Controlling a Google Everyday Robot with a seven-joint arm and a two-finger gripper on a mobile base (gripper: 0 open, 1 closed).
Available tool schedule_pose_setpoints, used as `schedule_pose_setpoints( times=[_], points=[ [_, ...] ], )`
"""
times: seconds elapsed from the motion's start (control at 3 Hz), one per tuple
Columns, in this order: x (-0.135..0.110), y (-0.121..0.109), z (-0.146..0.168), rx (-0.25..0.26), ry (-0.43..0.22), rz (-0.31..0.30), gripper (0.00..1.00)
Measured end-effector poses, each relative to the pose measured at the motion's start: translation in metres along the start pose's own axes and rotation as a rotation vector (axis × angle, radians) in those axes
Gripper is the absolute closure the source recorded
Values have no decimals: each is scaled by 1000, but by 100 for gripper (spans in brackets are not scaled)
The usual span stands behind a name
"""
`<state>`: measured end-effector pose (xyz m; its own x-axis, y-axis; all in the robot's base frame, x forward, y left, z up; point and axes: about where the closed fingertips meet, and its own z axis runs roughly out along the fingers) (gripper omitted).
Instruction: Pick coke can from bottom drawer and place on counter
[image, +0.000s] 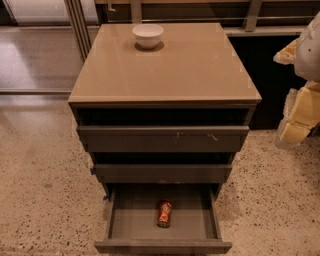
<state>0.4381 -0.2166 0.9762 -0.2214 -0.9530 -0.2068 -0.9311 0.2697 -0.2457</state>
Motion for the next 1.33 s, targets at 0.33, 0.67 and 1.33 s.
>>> schedule_pose_setpoints(
  times=[0.33, 0.67, 1.33],
  points=[
    [0, 0, 0, 0, 0, 0, 0],
    [-1, 0, -2, 29, -23, 11, 0],
    [19, 50, 81, -61, -252, 403, 0]
  ],
)
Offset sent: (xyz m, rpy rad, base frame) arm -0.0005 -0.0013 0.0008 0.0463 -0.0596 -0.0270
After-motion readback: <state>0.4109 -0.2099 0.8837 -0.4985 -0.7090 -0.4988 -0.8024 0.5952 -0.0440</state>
